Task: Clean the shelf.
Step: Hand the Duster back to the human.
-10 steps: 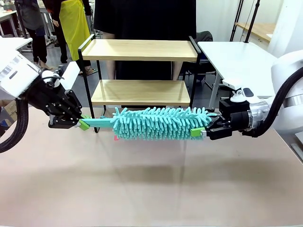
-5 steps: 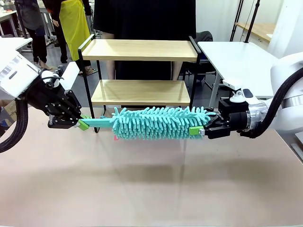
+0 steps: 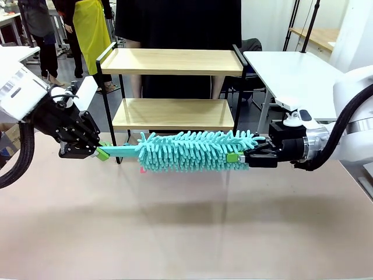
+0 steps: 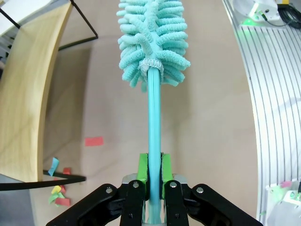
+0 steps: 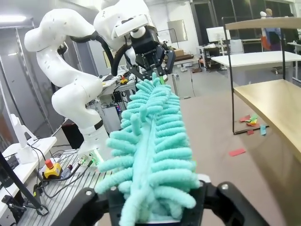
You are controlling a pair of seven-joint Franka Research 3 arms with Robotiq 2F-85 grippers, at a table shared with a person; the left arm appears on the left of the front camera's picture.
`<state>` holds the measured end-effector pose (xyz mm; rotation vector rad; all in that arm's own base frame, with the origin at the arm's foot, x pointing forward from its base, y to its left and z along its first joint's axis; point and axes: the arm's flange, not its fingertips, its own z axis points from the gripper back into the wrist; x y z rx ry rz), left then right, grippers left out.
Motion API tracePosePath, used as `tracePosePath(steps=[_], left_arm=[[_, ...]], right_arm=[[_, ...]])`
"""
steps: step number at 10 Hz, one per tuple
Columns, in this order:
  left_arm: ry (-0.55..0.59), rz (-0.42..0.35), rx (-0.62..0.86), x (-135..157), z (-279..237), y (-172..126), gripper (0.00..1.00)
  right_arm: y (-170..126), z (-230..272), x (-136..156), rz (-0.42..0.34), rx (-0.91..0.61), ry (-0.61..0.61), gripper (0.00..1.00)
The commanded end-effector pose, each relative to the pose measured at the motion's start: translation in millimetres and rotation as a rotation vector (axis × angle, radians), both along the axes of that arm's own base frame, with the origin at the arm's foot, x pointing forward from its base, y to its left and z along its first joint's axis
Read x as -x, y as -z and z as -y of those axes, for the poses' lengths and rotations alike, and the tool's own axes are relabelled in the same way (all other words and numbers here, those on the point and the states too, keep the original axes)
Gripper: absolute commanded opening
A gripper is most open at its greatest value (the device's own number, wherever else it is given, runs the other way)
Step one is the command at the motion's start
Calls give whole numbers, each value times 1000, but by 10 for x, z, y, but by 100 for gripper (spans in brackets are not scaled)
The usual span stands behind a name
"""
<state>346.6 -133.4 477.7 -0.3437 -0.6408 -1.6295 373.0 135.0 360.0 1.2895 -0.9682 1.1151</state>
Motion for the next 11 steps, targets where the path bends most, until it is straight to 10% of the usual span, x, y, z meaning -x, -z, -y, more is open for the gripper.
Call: tracePosePath(steps=[1, 10, 11], left_arm=[[7, 6, -5, 8, 13, -12, 13], [7, 6, -5, 8, 13, -12, 13], [0, -1, 0, 1, -1, 1, 71]], right_arm=[[27, -12, 68, 24, -52, 3, 0], [16, 6, 14, 1, -35, -18, 0], [16, 6, 14, 1, -35, -18, 0]])
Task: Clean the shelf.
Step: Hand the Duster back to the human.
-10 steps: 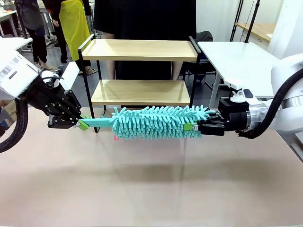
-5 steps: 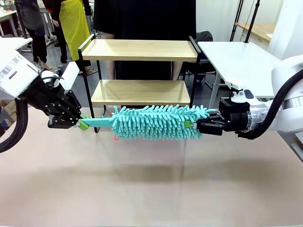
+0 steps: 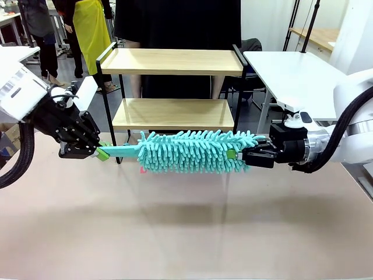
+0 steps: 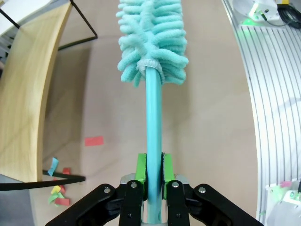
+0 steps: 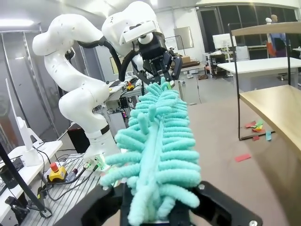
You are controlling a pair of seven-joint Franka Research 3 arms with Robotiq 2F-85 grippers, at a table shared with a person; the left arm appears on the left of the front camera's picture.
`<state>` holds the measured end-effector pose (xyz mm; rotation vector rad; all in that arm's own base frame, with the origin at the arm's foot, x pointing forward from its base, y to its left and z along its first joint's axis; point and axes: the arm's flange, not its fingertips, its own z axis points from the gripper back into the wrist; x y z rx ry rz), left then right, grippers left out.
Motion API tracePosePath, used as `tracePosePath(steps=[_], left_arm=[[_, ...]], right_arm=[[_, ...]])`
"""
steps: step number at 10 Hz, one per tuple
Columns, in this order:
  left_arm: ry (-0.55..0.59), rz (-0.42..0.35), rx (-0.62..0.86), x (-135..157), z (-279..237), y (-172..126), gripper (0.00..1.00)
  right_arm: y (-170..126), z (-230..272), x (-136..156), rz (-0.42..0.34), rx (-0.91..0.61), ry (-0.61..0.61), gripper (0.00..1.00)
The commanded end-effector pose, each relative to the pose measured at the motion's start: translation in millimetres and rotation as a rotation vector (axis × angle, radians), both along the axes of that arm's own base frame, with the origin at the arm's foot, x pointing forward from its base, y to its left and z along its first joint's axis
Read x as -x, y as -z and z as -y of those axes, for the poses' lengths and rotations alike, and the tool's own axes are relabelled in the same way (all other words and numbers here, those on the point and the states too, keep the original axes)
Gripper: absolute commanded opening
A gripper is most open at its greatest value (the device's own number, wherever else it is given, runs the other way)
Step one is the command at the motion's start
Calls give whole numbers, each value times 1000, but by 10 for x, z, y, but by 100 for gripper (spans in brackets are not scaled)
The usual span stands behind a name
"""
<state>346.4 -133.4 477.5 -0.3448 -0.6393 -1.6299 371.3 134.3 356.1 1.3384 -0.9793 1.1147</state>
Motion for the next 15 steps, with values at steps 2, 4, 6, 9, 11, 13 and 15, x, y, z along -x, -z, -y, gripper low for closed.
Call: tracePosePath(steps=[2, 4, 6, 9, 11, 13, 15], left_arm=[[-36, -30, 63, 6, -74, -86, 100], [-109, -36, 252, 49, -348, -220, 100], [-81, -45, 401, 82, -742, -248, 100], [-85, -25, 573, 196, -1571, -153, 100], [-119, -18, 656, 295, -2086, -49, 100], [-111, -40, 645, 264, -2141, -85, 100], [-138, -44, 637, 376, -2267, -46, 100]], right_arm=[[-22, -1, -3, 6, 5, 5, 0], [-22, -1, -3, 6, 5, 5, 0], [-22, -1, -3, 6, 5, 5, 0], [-22, -1, -3, 6, 5, 5, 0], [-22, -1, -3, 6, 5, 5, 0], [-22, -1, -3, 6, 5, 5, 0], [5, 3, -2, 0, 3, 2, 16]])
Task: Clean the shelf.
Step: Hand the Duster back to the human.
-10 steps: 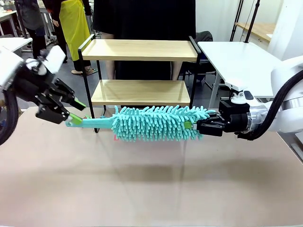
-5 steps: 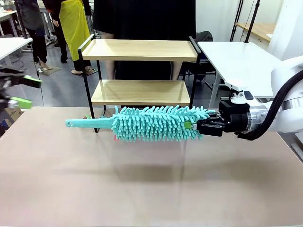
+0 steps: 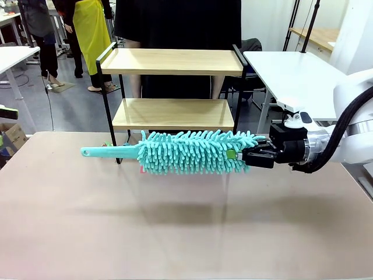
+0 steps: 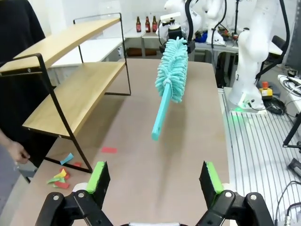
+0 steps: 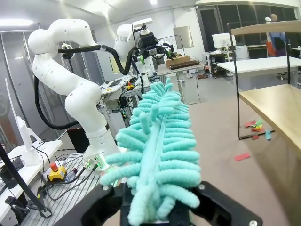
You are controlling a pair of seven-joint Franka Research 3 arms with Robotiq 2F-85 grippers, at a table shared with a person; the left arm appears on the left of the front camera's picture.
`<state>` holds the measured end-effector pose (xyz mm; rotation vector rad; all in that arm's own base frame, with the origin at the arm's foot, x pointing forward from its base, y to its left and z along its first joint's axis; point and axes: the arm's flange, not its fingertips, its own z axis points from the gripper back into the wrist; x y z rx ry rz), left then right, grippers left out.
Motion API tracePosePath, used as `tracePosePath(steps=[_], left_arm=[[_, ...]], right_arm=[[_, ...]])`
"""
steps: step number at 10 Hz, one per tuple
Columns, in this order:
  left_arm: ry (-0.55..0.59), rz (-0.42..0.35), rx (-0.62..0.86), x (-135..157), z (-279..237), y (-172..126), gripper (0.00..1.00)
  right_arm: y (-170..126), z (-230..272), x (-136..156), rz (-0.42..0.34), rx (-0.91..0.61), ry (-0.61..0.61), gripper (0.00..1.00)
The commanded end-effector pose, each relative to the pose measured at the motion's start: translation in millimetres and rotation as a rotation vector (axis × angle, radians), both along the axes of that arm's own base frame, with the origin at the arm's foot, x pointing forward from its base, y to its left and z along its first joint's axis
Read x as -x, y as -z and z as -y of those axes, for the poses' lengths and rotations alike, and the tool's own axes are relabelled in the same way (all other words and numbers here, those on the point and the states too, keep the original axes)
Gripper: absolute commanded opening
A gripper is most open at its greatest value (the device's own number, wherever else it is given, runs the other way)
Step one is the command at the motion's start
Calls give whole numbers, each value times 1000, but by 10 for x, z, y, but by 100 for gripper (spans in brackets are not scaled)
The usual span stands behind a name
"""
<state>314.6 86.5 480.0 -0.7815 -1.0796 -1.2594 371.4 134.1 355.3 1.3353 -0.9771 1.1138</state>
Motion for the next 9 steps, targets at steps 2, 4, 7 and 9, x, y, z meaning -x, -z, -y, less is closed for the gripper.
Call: tracePosePath(steps=[2, 4, 7, 9], left_arm=[[-11, 26, 23, 58, -68, -21, 100], [-11, 26, 23, 58, -68, -21, 100], [-11, 26, 23, 58, -68, -21, 100], [-11, 26, 23, 58, -68, -21, 100]], right_arm=[[-533, -44, -4, 38, -142, 29, 16], [-1115, 65, -32, 75, -256, 120, 16], [-1871, 480, -65, 297, -338, 510, 16], [-2065, 821, -61, 411, -324, 767, 16]])
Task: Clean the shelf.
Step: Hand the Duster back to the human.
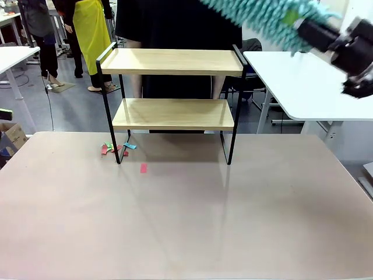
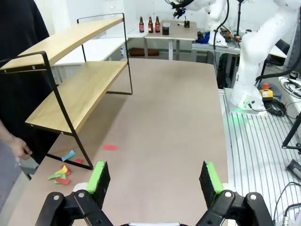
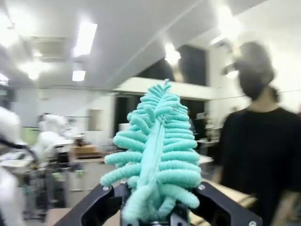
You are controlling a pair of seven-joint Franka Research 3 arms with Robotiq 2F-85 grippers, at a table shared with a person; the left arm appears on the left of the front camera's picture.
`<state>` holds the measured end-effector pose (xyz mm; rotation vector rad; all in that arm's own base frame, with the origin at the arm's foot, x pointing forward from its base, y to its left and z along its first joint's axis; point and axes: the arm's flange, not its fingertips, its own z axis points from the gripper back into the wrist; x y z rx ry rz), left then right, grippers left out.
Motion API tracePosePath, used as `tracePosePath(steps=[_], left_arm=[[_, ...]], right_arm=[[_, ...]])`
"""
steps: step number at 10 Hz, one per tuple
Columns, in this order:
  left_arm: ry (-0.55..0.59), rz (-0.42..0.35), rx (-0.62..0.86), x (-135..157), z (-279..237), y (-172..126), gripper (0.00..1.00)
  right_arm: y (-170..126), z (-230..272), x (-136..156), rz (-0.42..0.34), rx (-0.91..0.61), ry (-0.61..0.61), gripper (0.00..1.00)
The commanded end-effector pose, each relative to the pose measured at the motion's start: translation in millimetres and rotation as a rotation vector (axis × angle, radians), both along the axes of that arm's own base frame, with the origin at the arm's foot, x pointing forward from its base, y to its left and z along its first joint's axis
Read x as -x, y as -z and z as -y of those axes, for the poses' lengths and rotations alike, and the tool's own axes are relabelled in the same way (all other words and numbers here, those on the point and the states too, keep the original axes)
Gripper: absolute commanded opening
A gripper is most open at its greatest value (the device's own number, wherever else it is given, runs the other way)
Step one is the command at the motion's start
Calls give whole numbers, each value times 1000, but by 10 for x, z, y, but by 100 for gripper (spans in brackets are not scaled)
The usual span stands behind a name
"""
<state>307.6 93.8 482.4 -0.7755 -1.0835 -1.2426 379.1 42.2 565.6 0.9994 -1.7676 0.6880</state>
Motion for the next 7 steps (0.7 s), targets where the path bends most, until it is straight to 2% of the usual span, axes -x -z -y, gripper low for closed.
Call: tracePosePath(steps=[1, 3, 7], left_arm=[[5, 29, 20, -12, 6, 4, 100], [5, 29, 20, -12, 6, 4, 100], [5, 29, 20, -12, 6, 4, 100]], right_arm=[[36, 121, 19, 37, 31, 274, 16], [113, 482, 93, 44, 60, 515, 16], [660, 905, 136, -154, 15, 674, 16]])
